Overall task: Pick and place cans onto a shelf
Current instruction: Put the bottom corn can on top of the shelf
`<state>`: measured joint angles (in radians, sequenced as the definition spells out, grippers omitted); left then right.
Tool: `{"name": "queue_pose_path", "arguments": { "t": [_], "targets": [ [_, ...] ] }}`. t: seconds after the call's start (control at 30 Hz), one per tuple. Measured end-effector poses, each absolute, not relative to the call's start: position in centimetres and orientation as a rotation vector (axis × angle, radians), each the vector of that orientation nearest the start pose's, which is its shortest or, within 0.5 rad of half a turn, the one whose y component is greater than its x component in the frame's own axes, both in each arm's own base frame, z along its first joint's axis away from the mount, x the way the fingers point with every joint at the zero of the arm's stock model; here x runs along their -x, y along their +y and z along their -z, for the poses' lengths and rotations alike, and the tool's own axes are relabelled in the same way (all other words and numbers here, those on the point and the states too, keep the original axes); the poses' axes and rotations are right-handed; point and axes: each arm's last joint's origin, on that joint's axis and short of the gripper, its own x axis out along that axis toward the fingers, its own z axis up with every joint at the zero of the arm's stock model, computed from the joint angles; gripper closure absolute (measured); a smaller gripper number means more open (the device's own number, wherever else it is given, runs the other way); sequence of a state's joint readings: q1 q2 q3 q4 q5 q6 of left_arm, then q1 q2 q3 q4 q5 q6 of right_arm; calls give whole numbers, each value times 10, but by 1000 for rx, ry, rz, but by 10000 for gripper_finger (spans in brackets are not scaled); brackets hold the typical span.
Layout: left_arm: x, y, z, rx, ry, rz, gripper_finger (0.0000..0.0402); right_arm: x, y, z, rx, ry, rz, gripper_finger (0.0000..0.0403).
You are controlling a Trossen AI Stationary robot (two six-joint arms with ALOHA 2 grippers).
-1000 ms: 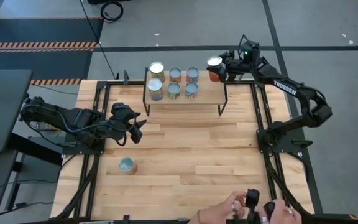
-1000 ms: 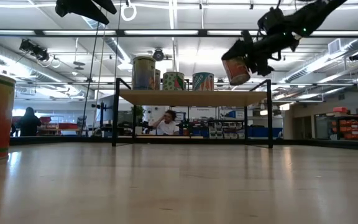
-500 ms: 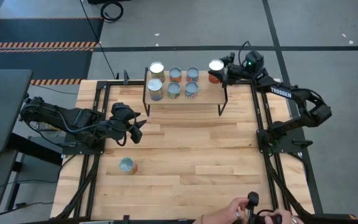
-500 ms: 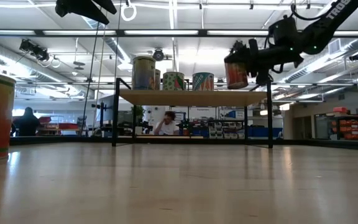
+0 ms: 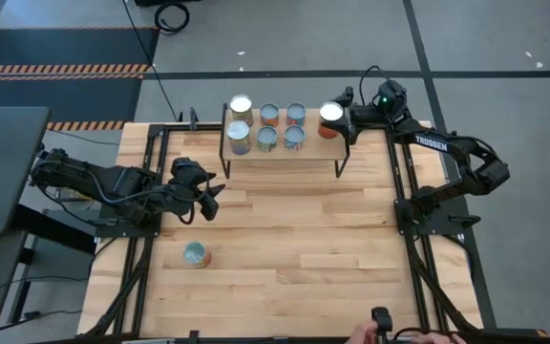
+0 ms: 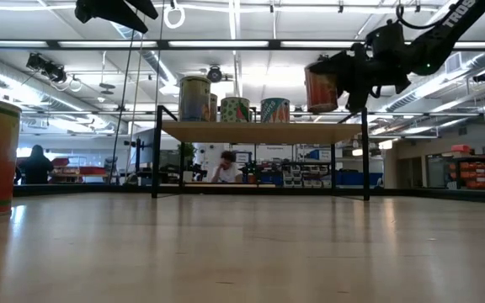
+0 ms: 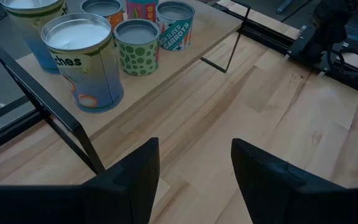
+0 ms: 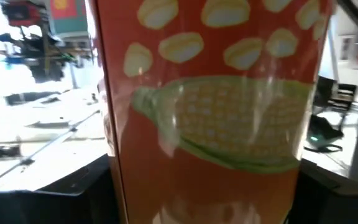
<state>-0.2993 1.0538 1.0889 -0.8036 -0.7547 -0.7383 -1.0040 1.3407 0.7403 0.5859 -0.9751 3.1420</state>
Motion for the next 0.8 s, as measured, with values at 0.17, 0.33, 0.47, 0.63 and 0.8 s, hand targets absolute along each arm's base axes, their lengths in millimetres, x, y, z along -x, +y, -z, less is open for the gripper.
{"name": "queue_pose_path", "arguments": {
  "t": [0.17,0.33,0.47,0.63,0.8],
  "targets": [
    [-193,-39,-340,309,467,-644,198,-168,-219,-265,3166,-1,25,89],
    [-193,-39,-340,309,468,-644,198,-164,-212,-252,3214,-5,75,89],
    [-193,-39,-340,309,467,-644,198,-162,-209,-248,3228,-29,88,89],
    [-193,-39,-340,309,467,-644,198,-161,-206,-244,3222,-63,81,89],
    [-193,-39,-340,309,467,-644,198,-161,-206,-244,3219,-63,78,82]
  ]
}}
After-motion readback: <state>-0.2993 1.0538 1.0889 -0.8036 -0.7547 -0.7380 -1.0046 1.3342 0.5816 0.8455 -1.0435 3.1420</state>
